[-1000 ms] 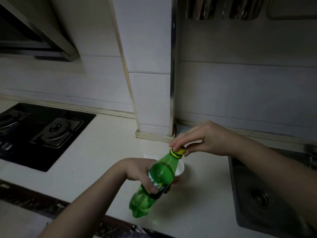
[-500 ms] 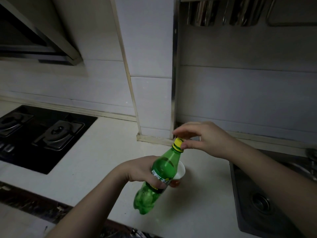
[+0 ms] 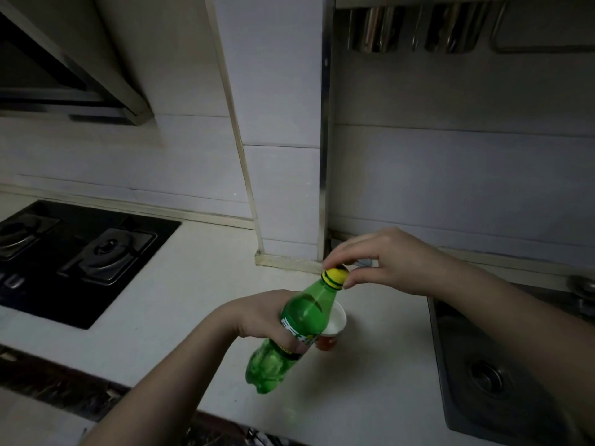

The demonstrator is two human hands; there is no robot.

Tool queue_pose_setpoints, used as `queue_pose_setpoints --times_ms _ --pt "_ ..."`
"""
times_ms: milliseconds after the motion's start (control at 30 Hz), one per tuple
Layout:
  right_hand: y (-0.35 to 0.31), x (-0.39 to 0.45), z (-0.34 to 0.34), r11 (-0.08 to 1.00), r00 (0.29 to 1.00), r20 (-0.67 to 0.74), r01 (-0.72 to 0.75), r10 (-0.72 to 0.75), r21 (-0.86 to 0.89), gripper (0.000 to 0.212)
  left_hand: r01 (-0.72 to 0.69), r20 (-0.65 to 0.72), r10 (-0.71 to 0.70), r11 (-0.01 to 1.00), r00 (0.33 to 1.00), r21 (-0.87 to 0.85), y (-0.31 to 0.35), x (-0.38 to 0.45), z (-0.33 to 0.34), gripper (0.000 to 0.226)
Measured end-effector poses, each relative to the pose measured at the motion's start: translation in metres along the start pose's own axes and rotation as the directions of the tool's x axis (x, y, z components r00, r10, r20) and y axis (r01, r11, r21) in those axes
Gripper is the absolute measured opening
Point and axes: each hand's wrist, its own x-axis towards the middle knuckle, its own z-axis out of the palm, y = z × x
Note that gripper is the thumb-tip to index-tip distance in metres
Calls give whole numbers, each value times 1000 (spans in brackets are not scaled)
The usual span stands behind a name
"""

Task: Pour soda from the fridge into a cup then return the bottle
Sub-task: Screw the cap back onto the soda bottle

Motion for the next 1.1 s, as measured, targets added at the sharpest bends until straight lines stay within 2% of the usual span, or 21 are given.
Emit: queue_pose_setpoints --times_ms 133,267,367,400,467,533,600,700,833,1100 --pt "-1 1 9 993 995 -36 -93 90 -73 34 13 -68 -8 998 998 67 -4 2 4 44" --pt "-1 -1 20 942 965 -146 -246 218 -226 74 33 -149 -24 998 989 59 -9 0 7 40" --pt "2 -7 22 948 936 -239 -294 260 -123 68 55 -185 -49 998 982 32 -12 -3 5 38" --pt "3 -8 22 961 941 -234 -268 245 -70 58 60 -187 -51 998 981 38 -13 -4 5 39" --pt "7 -9 24 984 978 -125 -174 170 -24 35 68 -186 -57 996 981 52 -13 -5 5 40" --pt "11 -9 28 996 998 -15 -67 66 -63 43 80 -176 -64 993 982 86 -12 -6 4 42" --pt "15 -8 34 992 1000 -14 5 -6 -122 41 90 -168 -65 985 984 148 -12 -5 4 45" --pt "16 -5 35 990 998 -52 18 -26 -142 34 102 -184 -64 974 981 201 -13 -5 5 47" --pt "17 -3 37 965 997 3 74 -75 -253 29 116 -227 -56 959 972 260 -16 -6 10 48" --pt "24 -12 55 890 980 46 194 -192 -412 35 161 -249 -78 929 965 334 -25 -6 21 50"
